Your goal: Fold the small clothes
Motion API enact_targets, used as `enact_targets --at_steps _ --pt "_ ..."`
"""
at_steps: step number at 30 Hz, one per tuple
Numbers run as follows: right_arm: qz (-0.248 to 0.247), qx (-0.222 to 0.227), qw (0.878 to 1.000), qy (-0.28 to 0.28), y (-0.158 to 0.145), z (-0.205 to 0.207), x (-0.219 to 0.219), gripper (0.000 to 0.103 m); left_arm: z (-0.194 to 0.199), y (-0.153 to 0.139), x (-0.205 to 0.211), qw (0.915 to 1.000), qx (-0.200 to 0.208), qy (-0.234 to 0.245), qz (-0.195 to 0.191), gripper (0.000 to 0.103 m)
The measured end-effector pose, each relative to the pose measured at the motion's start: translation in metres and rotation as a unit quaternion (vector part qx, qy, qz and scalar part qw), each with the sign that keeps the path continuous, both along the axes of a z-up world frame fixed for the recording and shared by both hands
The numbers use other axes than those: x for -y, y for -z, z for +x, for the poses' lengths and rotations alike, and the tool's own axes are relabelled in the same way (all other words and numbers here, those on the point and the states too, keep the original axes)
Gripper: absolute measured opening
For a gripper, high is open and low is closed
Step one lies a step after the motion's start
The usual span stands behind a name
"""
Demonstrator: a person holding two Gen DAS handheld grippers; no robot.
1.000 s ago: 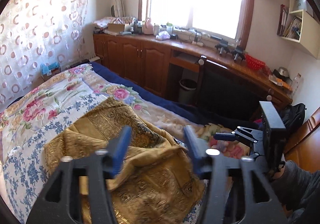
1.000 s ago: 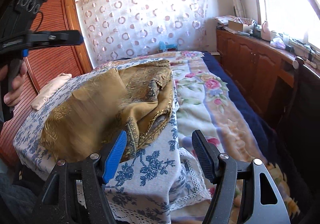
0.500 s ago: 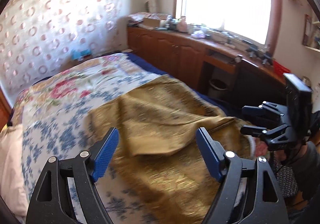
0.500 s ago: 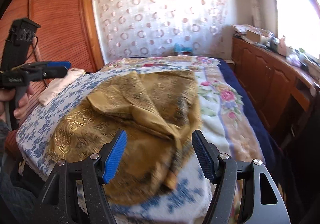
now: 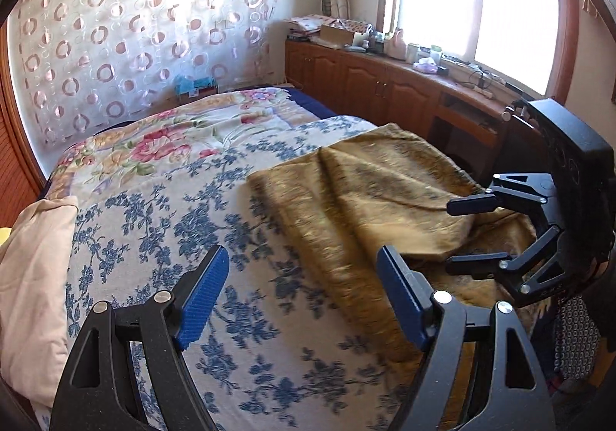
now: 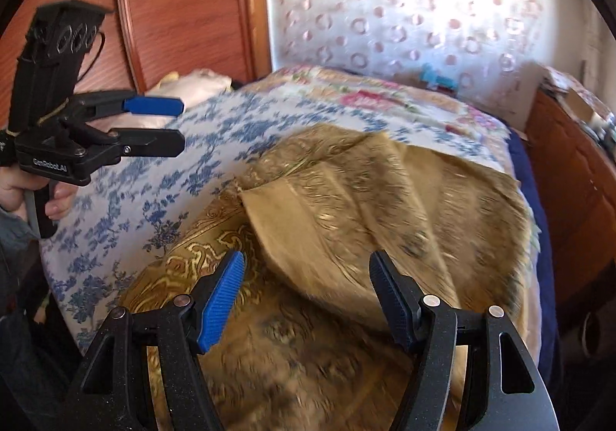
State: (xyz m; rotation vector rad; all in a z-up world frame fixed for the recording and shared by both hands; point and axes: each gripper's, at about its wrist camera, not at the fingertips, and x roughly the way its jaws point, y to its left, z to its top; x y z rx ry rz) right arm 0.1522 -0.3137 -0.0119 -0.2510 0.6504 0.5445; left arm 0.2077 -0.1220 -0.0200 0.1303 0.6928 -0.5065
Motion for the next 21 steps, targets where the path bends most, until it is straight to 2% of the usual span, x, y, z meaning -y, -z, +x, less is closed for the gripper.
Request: enact_targets --at_steps 8,10,11,12,14,17,19,21 --pt "-0.052 -0.040 0.998 -0.009 0.012 0.040 -0.018 0.069 0.011 0.010 -0.014 0.9999 -0.010 0.007 -0.010 0.080" --pt "-0.067 -0.041 0.997 -0.007 0.015 0.045 -0.018 0.061 0.013 0.010 -0.015 0.9998 -0.011 0.008 -0.014 0.080" --pt "-0.073 -0.040 0.997 -0.005 0.016 0.047 -0.016 0.049 0.014 0.010 -0.016 0.9998 -0.012 0.009 -0.015 0.080" --pt "-0.076 -0.038 0.996 -0.005 0.016 0.051 -0.017 0.028 0.015 0.011 -0.016 0.9998 -0.012 0.009 -0.015 0.080" --pt "-0.071 -0.041 0.997 -0.010 0.012 0.054 -0.012 0.006 0.017 0.014 -0.017 0.9997 -0.016 0.009 -0.016 0.080" --pt "-0.056 -0.017 0.998 0.003 -0.005 0.053 -0.001 0.005 0.021 0.019 -0.016 0.9995 -0.023 0.010 -0.017 0.080" --pt "-0.029 0.003 0.999 0.025 -0.025 0.057 0.018 0.005 0.022 0.021 -0.014 0.9995 -0.026 0.011 -0.016 0.080" --pt "-0.025 0.025 0.998 0.044 -0.039 0.062 0.033 0.005 0.025 0.022 -0.011 0.9995 -0.028 0.012 -0.013 0.080"
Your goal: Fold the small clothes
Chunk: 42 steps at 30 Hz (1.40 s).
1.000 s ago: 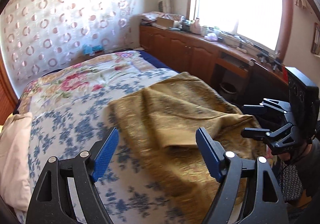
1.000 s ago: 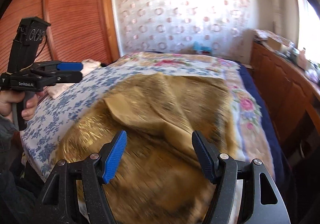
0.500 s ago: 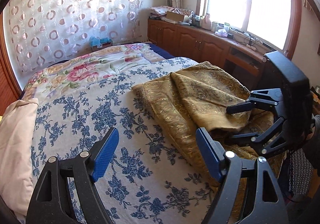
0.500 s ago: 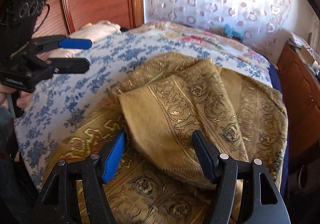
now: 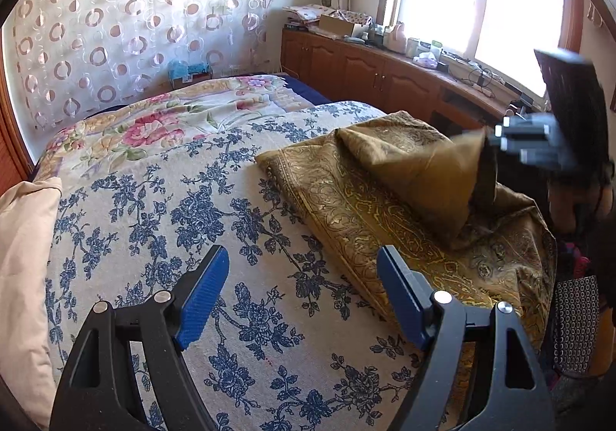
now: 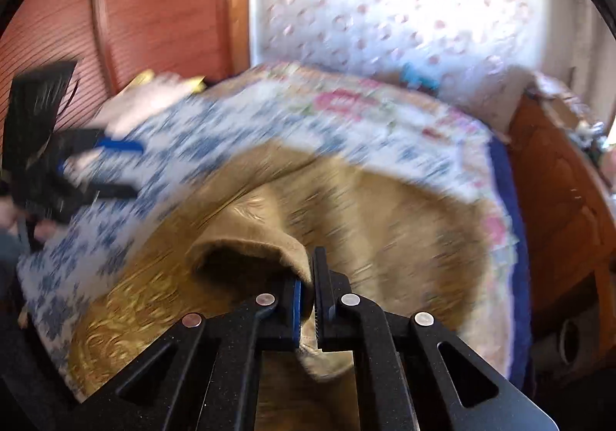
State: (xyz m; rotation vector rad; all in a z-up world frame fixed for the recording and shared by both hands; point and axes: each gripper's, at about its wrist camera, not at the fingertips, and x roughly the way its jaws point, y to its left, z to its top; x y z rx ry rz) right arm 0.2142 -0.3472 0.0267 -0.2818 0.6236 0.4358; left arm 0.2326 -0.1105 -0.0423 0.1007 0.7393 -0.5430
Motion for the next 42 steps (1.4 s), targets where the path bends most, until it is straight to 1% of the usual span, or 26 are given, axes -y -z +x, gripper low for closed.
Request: enact_targets --at_steps 2,4,6,8,9,11,13,15,16,18,20,21,23,25,28,29,33,35,37,39,42 --pt "0.003 0.013 1.000 0.021 -0.010 0.008 0.017 0.005 0.001 0.001 0.003 1.0000 0.000 0.001 0.001 0.080" --pt "-0.006 0.021 0.999 0.037 -0.014 0.015 0.031 0.005 0.001 0.001 0.004 1.0000 0.000 0.002 0.000 0.080" --pt "-0.009 0.026 0.998 0.053 -0.017 0.029 0.044 0.005 0.002 0.001 0.007 1.0000 -0.001 0.003 0.002 0.080" --pt "-0.015 0.032 0.996 0.082 -0.015 0.040 0.050 0.005 0.003 0.000 0.011 1.0000 -0.002 0.005 0.004 0.080" --pt "-0.012 0.028 0.995 0.097 -0.012 0.049 0.054 0.005 0.004 0.000 0.013 1.0000 -0.002 0.006 0.005 0.080" --pt "-0.005 -0.004 0.992 0.129 0.002 0.076 0.071 0.005 0.003 0.000 0.017 0.9999 -0.001 0.010 0.007 0.080" --pt "0.000 -0.022 0.989 0.150 0.013 0.088 0.086 0.016 0.004 0.000 0.019 0.9999 -0.002 0.011 0.011 0.080" --pt "0.011 -0.037 0.986 0.161 0.021 0.094 0.086 0.024 0.006 0.003 0.021 0.9998 -0.005 0.012 0.012 0.080" --pt "0.024 -0.044 0.985 0.163 0.023 0.092 0.088 0.027 0.007 0.003 0.022 0.9998 -0.007 0.011 0.012 0.080" --pt "0.047 -0.047 0.983 0.169 0.023 0.086 0.094 0.038 0.010 0.006 0.025 0.9998 -0.012 0.013 0.013 0.080" --pt "0.063 -0.042 0.981 0.180 0.021 0.076 0.100 0.038 0.013 0.007 0.030 0.9997 -0.014 0.016 0.014 0.080" --pt "0.069 -0.037 0.980 0.184 0.015 0.083 0.101 0.038 0.014 0.008 0.033 0.9996 -0.015 0.018 0.015 0.080" --pt "0.083 -0.023 0.981 0.176 0.007 0.066 0.095 0.038 0.017 0.010 0.037 0.9995 -0.017 0.019 0.019 0.080" --pt "0.092 -0.018 0.983 0.155 0.004 0.047 0.092 0.038 0.019 0.013 0.042 0.9994 -0.021 0.019 0.021 0.080" --pt "0.094 -0.028 0.988 0.122 0.002 0.030 0.079 0.040 0.022 0.019 0.047 0.9992 -0.027 0.017 0.026 0.080" --pt "0.093 -0.036 0.989 0.112 0.004 0.027 0.074 0.044 0.022 0.021 0.050 0.9991 -0.028 0.017 0.029 0.080" --pt "0.089 -0.064 0.989 0.097 0.018 0.031 0.059 0.051 0.022 0.027 0.058 0.9986 -0.031 0.019 0.037 0.080" --pt "0.086 -0.075 0.989 0.099 0.025 0.040 0.058 0.052 0.022 0.029 0.060 0.9984 -0.033 0.020 0.040 0.080" --pt "0.097 -0.092 0.986 0.097 0.033 0.048 0.059 0.052 0.022 0.031 0.062 0.9983 -0.034 0.021 0.043 0.080" --pt "0.102 -0.101 0.985 0.098 0.028 0.054 0.064 0.052 0.022 0.032 0.062 0.9982 -0.035 0.022 0.044 0.080" --pt "0.105 -0.098 0.986 0.090 0.022 0.058 0.065 0.052 0.024 0.033 0.062 0.9982 -0.041 0.020 0.040 0.080"
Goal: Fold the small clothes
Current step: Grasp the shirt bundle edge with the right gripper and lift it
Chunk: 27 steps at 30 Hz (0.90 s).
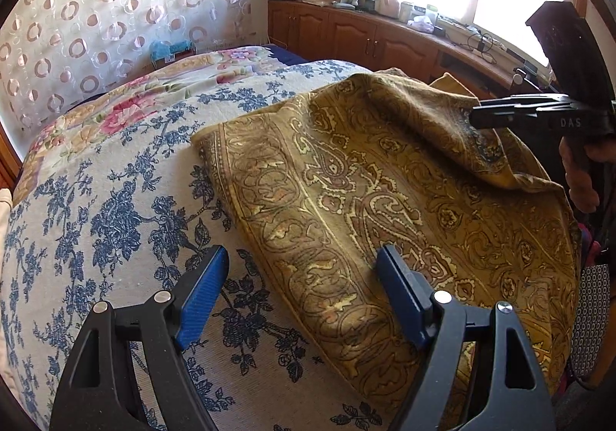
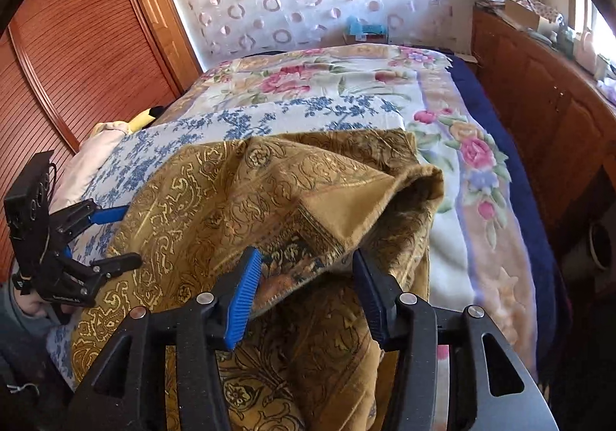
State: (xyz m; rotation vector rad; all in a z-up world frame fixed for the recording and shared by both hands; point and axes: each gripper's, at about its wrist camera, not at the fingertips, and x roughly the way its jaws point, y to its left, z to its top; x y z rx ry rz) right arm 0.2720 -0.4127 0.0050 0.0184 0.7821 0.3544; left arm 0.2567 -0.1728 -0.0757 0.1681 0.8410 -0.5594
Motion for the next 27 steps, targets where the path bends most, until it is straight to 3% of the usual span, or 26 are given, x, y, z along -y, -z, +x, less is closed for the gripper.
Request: enact_targets --at_steps 4,5,6,8,9,16,23,27 --pt "-0.008 0.006 1.000 -0.007 -0.002 0.002 -0.003 0.051 0.003 0.001 0.000 1.0000 -0.008 -0.001 0.000 0.080" --pt "-0.012 0.009 1.000 -0.010 -0.003 0.001 -0.004 0.042 0.003 0.002 0.001 0.9999 -0.011 -0.002 0.001 0.080" --pt "-0.016 0.013 1.000 -0.017 -0.005 0.000 -0.007 0.027 0.003 0.002 0.001 0.9999 -0.011 -0.002 0.000 0.080" --pt "-0.028 0.026 0.999 -0.030 -0.012 0.000 -0.009 0.008 0.003 0.002 0.002 0.9999 -0.011 -0.002 0.002 0.080" --pt "-0.032 0.034 0.998 -0.032 -0.014 0.000 -0.008 0.006 0.004 0.003 0.003 0.9999 -0.011 -0.002 0.003 0.080" --pt "-0.071 0.088 0.994 -0.003 -0.036 0.018 0.010 0.004 0.003 0.005 0.009 0.9997 -0.006 0.000 0.023 0.083" --pt "-0.090 0.057 0.994 0.014 -0.012 0.054 0.018 0.004 0.002 0.006 0.010 0.9996 -0.003 0.000 0.029 0.083" --pt "-0.082 0.078 0.994 0.004 -0.019 0.059 0.008 0.004 0.003 0.000 0.004 1.0000 -0.006 -0.002 0.008 0.082"
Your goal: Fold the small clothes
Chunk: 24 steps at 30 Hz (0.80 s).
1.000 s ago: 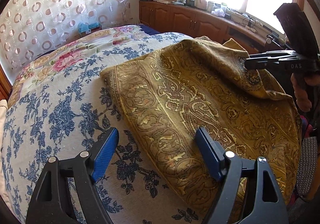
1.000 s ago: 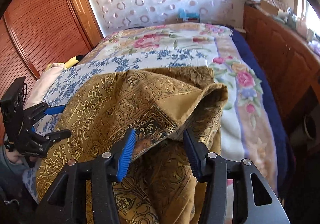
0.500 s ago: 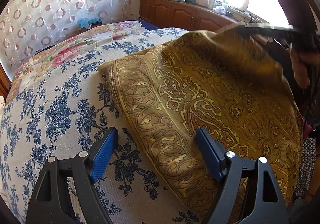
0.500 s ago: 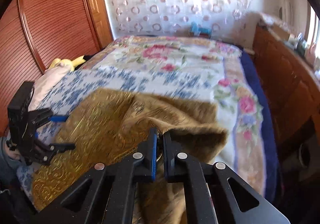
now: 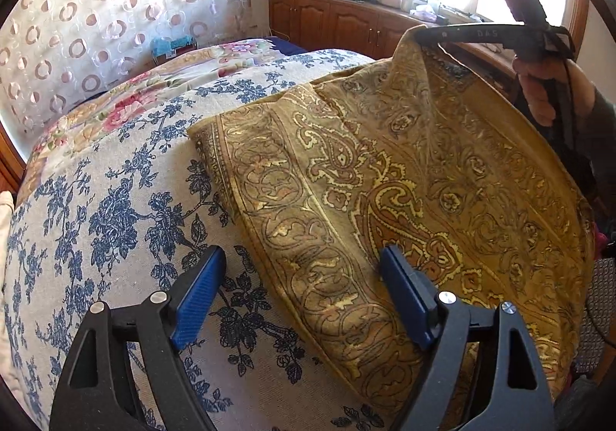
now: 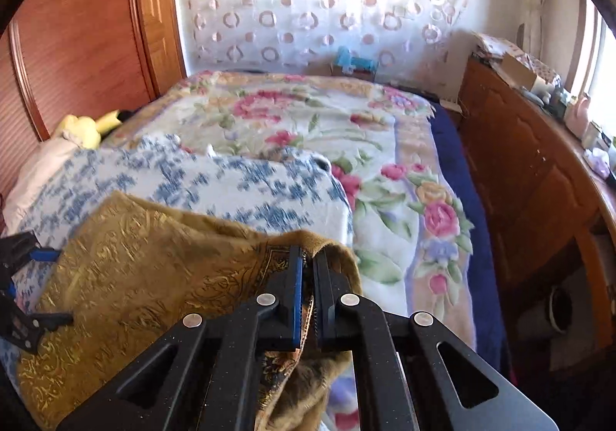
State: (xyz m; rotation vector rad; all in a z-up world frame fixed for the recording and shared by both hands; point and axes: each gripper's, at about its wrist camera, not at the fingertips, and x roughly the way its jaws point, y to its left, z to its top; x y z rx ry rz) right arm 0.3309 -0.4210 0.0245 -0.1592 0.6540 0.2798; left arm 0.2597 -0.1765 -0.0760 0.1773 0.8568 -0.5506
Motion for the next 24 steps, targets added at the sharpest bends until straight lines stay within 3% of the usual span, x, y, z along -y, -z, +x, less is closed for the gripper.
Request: enact_targets --at_steps 3,5,8,11,12,13,16,21,23,24 --pt "0.010 0.019 1.000 -0.001 -0.002 -0.001 0.003 0.004 0.004 -0.017 -0.011 0.9990 0.018 -0.010 -0.039 0.081" --pt "0.000 0.024 1.000 0.000 0.002 -0.006 0.005 0.004 0.013 -0.027 -0.011 0.9990 0.028 -0.011 -0.033 0.074" --pt "-0.006 0.018 1.000 0.007 0.010 -0.009 0.007 0.004 0.037 -0.036 -0.007 0.9991 0.032 -0.004 -0.027 0.074" --pt "-0.002 0.014 1.000 0.009 0.012 -0.012 0.008 0.004 0.066 -0.032 -0.001 0.9992 0.038 -0.015 0.005 0.074" --pt "0.001 0.012 1.000 0.010 0.014 -0.012 0.010 0.004 0.075 -0.029 -0.002 0.9990 0.038 -0.020 0.012 0.067" --pt "0.002 0.010 1.000 0.011 0.014 -0.012 0.011 0.004 0.082 -0.026 -0.003 0.9990 0.034 -0.027 0.016 0.053" --pt "0.001 0.008 1.000 0.013 0.015 -0.016 0.011 0.004 0.108 -0.011 -0.010 0.9989 0.000 -0.045 0.010 0.044" --pt "-0.001 0.019 1.000 0.006 0.006 -0.019 0.010 0.004 0.117 -0.002 -0.010 0.9990 -0.018 -0.038 0.012 0.043" --pt "-0.002 0.023 1.000 0.005 0.006 -0.019 0.010 0.004 0.115 -0.004 -0.010 0.9994 -0.014 -0.030 0.006 0.013" --pt "-0.001 0.023 1.000 0.004 0.006 -0.018 0.010 0.004 0.113 -0.005 -0.010 0.9995 -0.008 -0.030 0.006 0.006"
